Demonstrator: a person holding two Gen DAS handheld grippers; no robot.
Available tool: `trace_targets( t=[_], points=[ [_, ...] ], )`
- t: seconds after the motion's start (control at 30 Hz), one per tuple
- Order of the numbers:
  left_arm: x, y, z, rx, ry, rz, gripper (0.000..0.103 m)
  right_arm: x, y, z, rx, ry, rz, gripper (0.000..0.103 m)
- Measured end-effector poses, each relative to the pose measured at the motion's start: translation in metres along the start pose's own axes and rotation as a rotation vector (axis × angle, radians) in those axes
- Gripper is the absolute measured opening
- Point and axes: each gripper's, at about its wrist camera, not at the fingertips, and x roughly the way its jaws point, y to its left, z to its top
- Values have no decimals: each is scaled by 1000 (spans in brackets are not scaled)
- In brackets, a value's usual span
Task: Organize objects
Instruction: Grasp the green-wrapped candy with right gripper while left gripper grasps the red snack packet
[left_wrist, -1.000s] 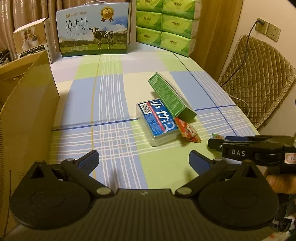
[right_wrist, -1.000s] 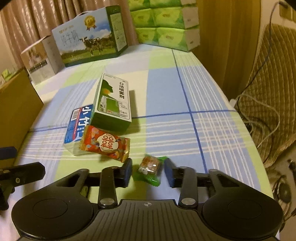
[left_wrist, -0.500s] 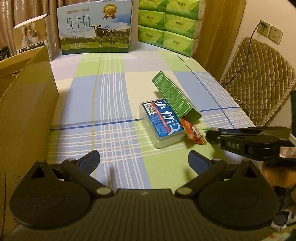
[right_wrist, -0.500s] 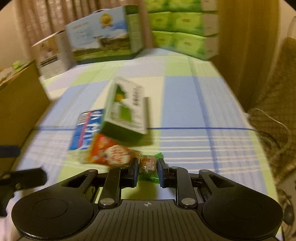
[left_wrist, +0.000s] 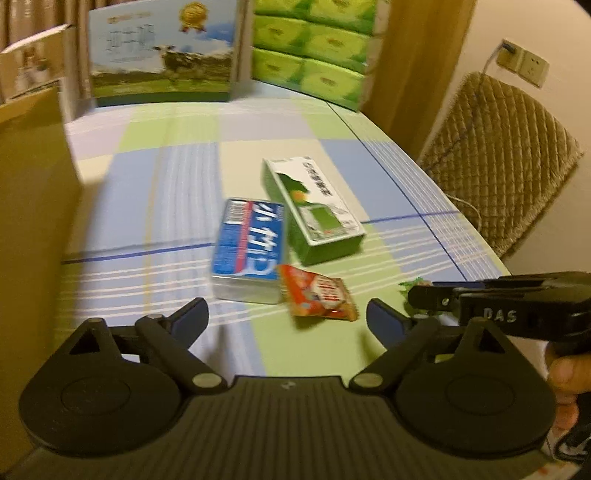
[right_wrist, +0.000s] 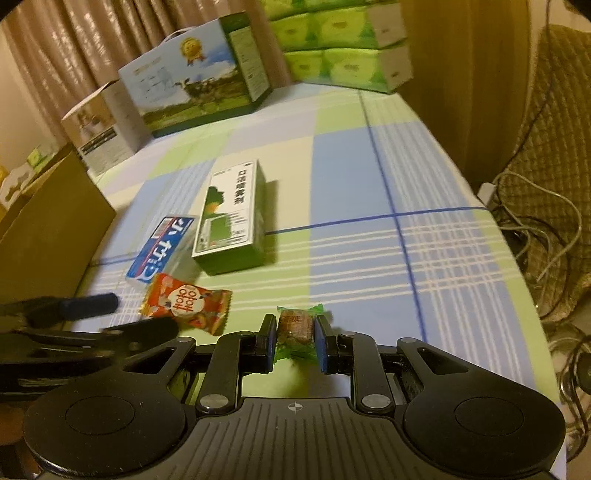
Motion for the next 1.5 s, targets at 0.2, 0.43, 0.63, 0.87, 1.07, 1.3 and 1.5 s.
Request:
trace_targets(
  t=[0.2, 0.43, 0.63, 0.87, 1.07, 1.3, 1.5],
  points=[
    [22, -8, 1, -48, 1, -51, 54, 1, 3, -2, -15, 4, -14, 18],
    [10, -11, -10, -43, 10, -50, 11, 0, 10, -6, -52, 13, -11, 18],
    [-19, -19, -46, 12, 77, -47, 12, -11, 18, -14, -68, 4, -3, 19],
    [-26, -17, -40, 110, 7, 38, 41, -12, 15, -15, -54, 9, -17, 19],
    [-1, -19, -16, 145, -11, 9, 49, -10, 13, -13, -51, 13, -24, 19],
    [28, -35, -10, 239, 43, 12, 47, -8, 11, -13, -44, 16, -30, 18],
    [26, -38, -9, 235, 66, 20, 27, -9, 14, -13, -45, 4, -20, 18]
  ],
)
